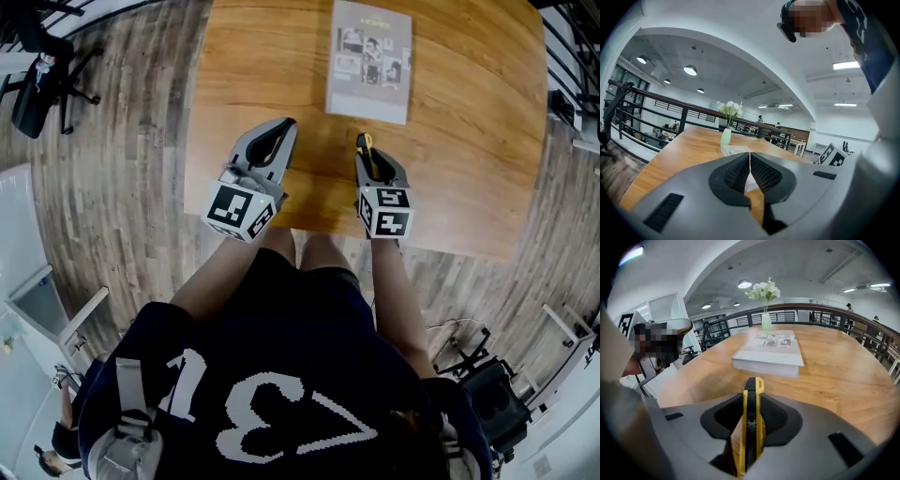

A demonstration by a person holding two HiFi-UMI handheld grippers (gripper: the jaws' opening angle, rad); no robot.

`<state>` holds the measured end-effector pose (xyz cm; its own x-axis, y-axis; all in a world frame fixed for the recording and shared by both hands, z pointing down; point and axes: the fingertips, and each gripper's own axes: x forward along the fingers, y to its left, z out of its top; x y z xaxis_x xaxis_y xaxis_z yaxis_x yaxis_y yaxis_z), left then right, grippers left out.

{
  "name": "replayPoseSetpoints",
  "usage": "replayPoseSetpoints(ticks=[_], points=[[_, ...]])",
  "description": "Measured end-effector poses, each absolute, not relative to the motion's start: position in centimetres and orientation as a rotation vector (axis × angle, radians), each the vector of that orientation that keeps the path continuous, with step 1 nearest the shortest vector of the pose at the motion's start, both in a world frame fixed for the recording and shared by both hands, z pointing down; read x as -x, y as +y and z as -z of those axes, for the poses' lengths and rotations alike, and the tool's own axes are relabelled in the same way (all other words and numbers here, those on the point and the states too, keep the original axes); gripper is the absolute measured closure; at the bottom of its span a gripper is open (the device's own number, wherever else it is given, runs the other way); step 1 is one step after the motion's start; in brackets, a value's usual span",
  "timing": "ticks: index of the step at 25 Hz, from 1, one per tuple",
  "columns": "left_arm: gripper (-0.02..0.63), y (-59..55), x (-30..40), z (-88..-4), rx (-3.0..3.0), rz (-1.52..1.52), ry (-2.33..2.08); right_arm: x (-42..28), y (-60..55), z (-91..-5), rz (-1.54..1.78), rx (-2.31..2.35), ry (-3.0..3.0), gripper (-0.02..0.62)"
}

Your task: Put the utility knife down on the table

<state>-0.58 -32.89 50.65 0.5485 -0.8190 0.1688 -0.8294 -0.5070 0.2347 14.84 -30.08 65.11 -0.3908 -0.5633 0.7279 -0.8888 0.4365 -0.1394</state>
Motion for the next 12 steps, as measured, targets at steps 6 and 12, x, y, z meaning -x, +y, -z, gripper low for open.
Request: replayPoseSetpoints(ticks=[6,12], points=[[0.588,-33.4,0.7,-50.4,-2.505,-0.052,-1.377,-14.5,-30.2,-65.5,-0.719,-1.195,-2.085,0.445],[0.588,-34.7,0.7,-47.7,-2.553,-0.015,-1.402,-15.3,-34.5,-58.0,-0.607,-1.363,-2.258,0.558]])
